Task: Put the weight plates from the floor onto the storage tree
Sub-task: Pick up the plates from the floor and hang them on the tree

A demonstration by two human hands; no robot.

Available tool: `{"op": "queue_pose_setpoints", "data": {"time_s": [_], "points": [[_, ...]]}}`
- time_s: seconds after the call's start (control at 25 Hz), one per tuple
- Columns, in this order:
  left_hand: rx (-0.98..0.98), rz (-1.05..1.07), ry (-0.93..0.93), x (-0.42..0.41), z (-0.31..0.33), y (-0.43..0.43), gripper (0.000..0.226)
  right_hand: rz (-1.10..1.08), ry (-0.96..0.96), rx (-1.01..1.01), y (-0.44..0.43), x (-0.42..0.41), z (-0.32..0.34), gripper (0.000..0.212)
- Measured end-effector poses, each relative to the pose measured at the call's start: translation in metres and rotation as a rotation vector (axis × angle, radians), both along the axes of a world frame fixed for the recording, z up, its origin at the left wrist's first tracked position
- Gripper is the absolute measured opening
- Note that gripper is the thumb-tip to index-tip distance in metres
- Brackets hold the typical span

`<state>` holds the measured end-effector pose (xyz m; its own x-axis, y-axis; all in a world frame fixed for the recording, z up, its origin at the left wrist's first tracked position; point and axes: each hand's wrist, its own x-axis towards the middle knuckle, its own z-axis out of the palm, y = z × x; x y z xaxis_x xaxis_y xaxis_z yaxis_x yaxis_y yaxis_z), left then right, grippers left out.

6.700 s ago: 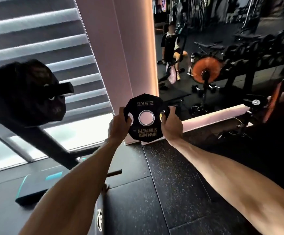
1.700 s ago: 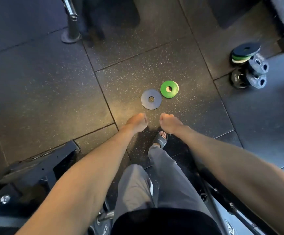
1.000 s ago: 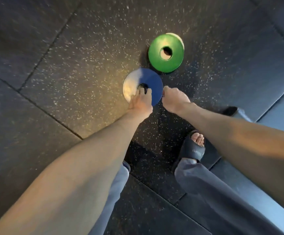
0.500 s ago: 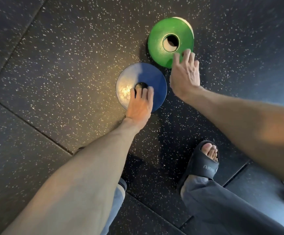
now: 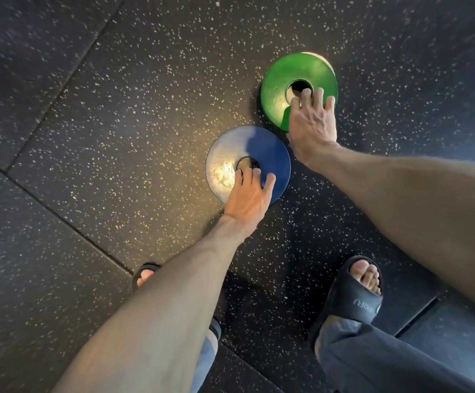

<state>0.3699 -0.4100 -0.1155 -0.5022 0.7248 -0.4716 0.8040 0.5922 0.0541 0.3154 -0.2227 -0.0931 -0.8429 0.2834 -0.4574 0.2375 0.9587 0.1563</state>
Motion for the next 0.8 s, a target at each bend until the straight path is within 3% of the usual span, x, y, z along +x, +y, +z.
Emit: {"op": "queue_pose_setpoints", "data": {"time_s": [0.08, 0.2, 0.28, 0.44, 0.6, 0.8], "points": [[0.056, 0.005, -0.077, -0.009, 0.014, -0.001, 0.083, 0.039, 0.029, -0.054, 0.008, 0.010, 0.014, 0.067], [0.090, 0.063, -0.294, -0.032, 0.053, 0.002, 0.082, 0.047, -0.008, -0.212, 0.012, 0.031, 0.045, 0.069], [0.137, 0.230, -0.499, -0.044, 0.085, 0.010, 0.070, -0.009, -0.062, -0.289, 0.004, 0.050, 0.074, 0.063], [0.100, 0.710, -0.884, -0.047, 0.146, 0.017, 0.050, -0.348, -0.186, -0.518, -0.006, 0.102, 0.119, 0.035], [0.041, 0.834, -0.847, -0.016, 0.201, 0.010, 0.035, -0.463, -0.263, -0.592, -0.021, 0.160, 0.180, 0.027], [0.073, 0.777, -0.756, 0.033, 0.321, 0.012, 0.050, -0.565, -0.230, -0.642, -0.037, 0.214, 0.290, 0.030]]}}
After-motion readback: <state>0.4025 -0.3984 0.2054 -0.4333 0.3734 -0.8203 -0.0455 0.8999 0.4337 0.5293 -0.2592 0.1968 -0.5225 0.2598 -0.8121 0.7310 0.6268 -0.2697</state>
